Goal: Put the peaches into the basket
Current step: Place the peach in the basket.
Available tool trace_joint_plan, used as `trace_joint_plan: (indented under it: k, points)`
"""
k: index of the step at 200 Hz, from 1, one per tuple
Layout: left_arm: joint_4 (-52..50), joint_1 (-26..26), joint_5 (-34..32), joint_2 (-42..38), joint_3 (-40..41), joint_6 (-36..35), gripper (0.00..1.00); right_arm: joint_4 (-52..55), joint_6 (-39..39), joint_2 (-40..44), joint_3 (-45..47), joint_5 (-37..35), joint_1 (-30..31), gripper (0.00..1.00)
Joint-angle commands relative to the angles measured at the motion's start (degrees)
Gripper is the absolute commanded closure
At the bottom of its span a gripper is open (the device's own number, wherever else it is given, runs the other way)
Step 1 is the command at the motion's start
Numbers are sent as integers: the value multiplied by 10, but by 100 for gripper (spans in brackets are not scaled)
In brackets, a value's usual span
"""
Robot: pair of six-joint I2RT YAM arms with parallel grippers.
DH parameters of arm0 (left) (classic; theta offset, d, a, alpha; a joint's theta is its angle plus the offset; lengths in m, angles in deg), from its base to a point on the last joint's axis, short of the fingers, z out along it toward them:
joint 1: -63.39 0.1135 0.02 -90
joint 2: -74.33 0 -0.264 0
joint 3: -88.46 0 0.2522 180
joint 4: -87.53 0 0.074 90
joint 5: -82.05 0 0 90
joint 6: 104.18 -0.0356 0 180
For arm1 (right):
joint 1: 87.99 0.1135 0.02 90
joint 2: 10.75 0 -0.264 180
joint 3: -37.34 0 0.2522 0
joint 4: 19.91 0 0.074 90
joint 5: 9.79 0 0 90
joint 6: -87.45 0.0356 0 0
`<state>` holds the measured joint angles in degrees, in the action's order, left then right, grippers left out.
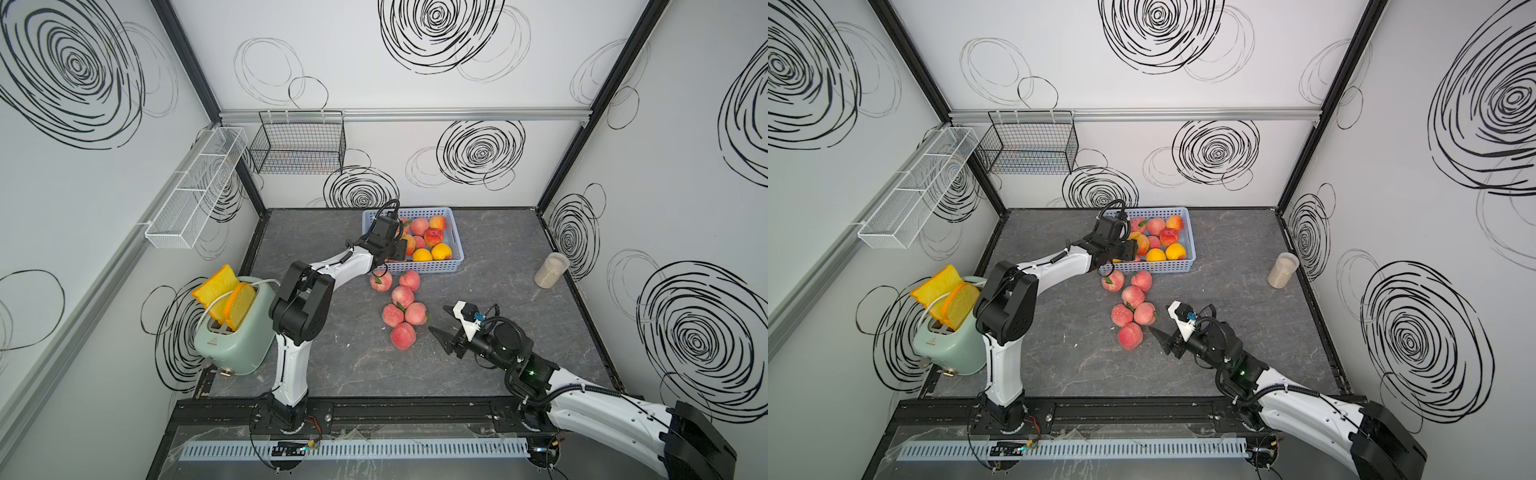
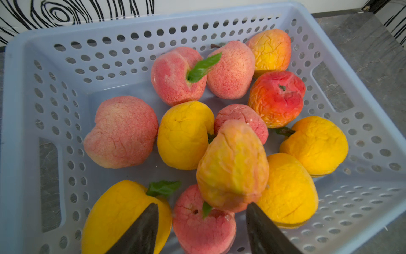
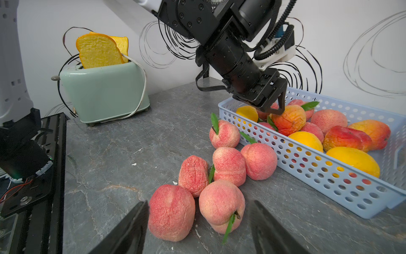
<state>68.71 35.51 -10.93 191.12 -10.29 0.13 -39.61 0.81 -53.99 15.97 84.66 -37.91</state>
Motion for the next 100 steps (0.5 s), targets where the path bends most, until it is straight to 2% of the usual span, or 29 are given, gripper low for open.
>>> trace_joint_plan:
  k: [1,38,100]
  points:
    - [5,-3,-1,-16,-13,-5,32,-5,-4,0,0,-6,5,25]
    - [22,-5,29,-83,36,5,31,-3,-3,-3,-2,-13,5,25]
    - [40,-8,110,-227,163,42,29,13,7,-20,-15,-38,5,25]
